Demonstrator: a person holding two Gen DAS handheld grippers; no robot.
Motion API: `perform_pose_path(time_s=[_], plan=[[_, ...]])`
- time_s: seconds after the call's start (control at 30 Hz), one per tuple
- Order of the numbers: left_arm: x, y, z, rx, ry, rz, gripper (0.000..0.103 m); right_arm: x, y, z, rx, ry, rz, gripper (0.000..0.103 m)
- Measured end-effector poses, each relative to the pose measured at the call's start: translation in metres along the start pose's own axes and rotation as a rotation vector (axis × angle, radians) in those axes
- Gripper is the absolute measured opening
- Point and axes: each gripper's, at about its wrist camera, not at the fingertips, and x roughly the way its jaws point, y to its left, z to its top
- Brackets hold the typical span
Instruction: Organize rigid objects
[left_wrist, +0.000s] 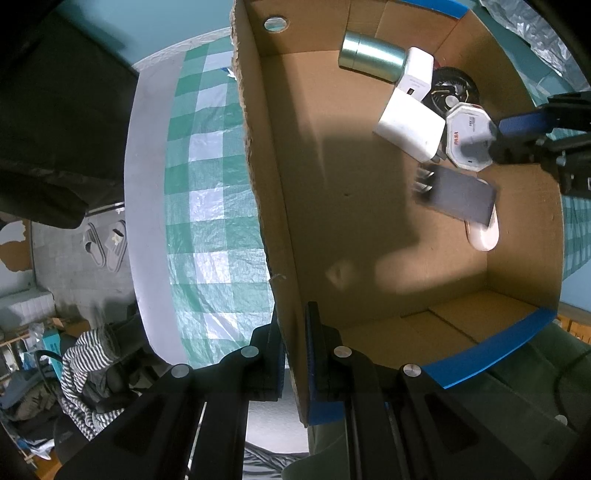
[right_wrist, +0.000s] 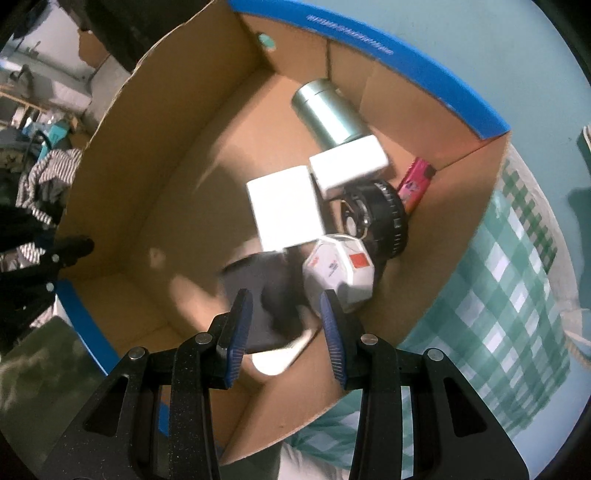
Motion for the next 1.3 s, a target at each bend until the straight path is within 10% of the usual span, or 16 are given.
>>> perform_pose_path(time_s=[0.7,1.3], plan=[[-0.021,0.001,0.01,-0.026,-0.043,0.017,0.014,-0.063,-0.019,-0.026,0.195,-0.169,-0.049,0.066],[-0.147,-0.01,0.026,-0.06,-0.387,0.06,0.086,-0.16,-0.048,-0.06,0.395,-0.406,-0.145,0.068]])
